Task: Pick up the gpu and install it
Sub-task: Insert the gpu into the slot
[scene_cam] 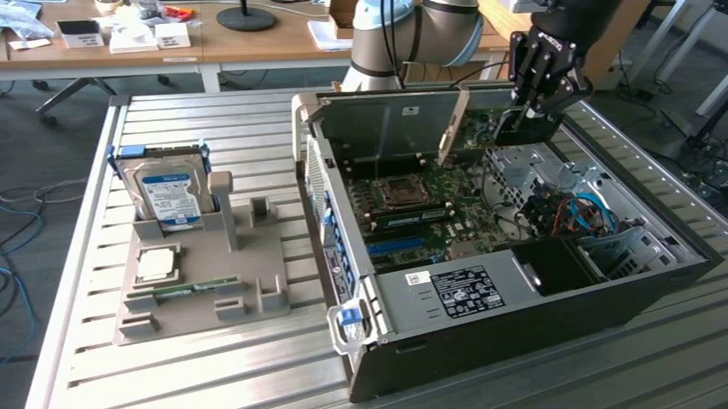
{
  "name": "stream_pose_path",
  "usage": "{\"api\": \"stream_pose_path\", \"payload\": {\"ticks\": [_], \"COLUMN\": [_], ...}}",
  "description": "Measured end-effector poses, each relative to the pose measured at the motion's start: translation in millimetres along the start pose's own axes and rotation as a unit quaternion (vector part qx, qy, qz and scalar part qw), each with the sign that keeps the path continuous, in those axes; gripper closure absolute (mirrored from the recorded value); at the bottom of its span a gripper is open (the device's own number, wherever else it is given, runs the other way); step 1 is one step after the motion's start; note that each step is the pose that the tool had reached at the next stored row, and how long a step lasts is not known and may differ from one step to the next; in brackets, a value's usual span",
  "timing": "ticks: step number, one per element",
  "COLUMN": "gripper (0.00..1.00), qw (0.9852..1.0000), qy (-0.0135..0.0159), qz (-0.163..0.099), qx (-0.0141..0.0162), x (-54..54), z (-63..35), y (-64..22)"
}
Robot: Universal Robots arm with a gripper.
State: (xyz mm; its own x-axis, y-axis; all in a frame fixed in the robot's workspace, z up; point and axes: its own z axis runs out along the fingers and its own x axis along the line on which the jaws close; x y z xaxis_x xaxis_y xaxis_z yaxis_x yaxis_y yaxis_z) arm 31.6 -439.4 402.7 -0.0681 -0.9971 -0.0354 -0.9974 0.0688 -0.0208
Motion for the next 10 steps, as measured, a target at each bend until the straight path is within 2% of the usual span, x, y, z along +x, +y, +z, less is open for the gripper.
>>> {"api": "stream_pose_path", "payload": {"ticks": [10], "gripper": [0.73], "qw": [1.0], "qy": [0.0], "qz": [0.0], "qx": [0.0], "x": [0.2], "z": [0.0], "y": [3.5]}}
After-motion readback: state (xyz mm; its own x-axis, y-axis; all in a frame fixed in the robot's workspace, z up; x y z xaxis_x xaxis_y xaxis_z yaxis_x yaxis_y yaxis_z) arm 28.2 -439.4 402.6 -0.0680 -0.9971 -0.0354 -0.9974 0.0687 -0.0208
